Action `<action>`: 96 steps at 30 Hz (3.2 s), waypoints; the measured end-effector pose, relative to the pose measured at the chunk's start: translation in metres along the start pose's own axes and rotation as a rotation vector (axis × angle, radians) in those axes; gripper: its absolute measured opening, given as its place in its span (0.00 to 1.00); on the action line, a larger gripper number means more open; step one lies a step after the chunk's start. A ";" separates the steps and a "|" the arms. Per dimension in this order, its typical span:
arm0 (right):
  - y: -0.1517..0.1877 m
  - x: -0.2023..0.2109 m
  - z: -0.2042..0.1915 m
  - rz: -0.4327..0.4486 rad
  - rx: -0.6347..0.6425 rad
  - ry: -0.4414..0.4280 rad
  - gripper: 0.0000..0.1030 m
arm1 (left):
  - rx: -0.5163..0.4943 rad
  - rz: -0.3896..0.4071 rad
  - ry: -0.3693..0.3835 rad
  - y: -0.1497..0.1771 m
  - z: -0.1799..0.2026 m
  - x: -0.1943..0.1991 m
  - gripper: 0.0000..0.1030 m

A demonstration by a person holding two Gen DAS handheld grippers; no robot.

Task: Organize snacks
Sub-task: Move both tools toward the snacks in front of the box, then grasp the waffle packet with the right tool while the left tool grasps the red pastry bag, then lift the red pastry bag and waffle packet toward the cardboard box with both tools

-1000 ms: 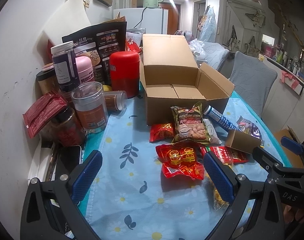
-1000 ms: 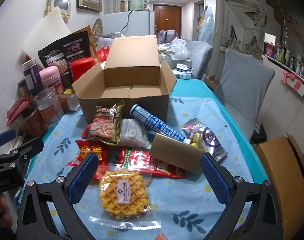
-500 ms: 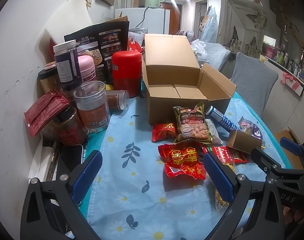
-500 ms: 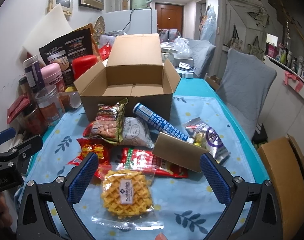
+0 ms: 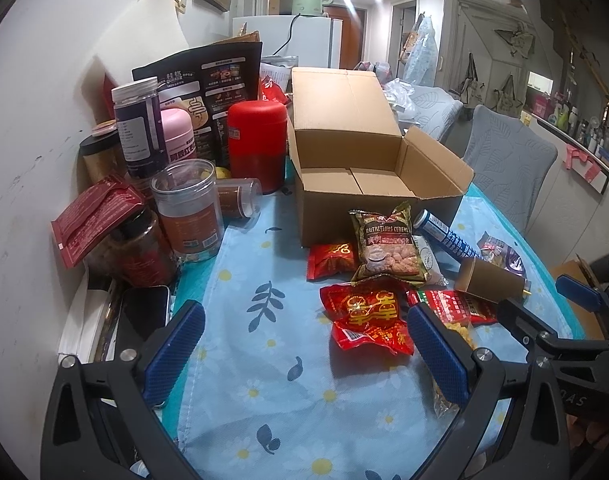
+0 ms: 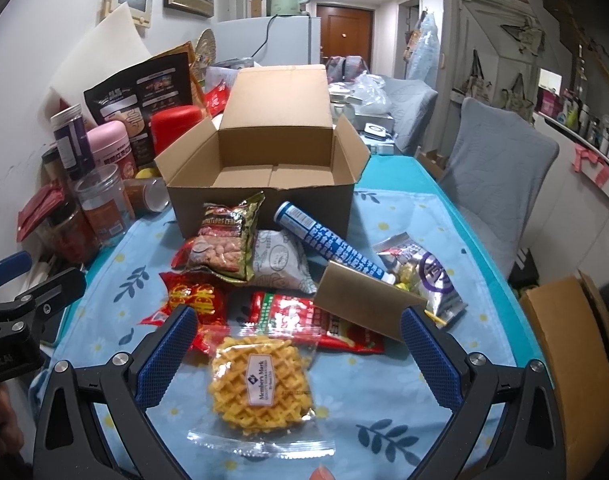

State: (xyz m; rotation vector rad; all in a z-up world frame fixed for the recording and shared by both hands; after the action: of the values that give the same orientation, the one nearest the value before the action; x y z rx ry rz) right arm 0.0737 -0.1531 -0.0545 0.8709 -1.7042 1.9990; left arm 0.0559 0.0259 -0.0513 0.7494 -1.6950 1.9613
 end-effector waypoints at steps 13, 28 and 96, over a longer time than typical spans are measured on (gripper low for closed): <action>0.018 -0.011 -0.015 -0.048 0.028 -0.031 1.00 | 0.011 -0.053 -0.004 0.022 -0.010 -0.006 1.00; 0.056 -0.049 -0.027 -0.184 0.039 -0.069 1.00 | 0.052 -0.238 -0.013 0.061 -0.025 -0.041 1.00; 0.074 -0.072 -0.051 -0.307 0.140 -0.205 0.73 | -0.153 -0.568 0.171 0.076 0.043 -0.155 0.72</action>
State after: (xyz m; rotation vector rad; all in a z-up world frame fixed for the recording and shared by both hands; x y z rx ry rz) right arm 0.0687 -0.1104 -0.1615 1.3388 -1.4363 1.8879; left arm 0.1288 -0.0256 -0.2053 0.8625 -1.3260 1.4434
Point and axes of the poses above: each gripper's, at about its wrist camera, not at the fingertips, and x roughly against the way its jaws point, z to its right, y to its underside, the point moved 7 cm from there along -x, roughly the way its jaws point, and after that the axes turned 4 degrees about x, right-handed, at the moved point
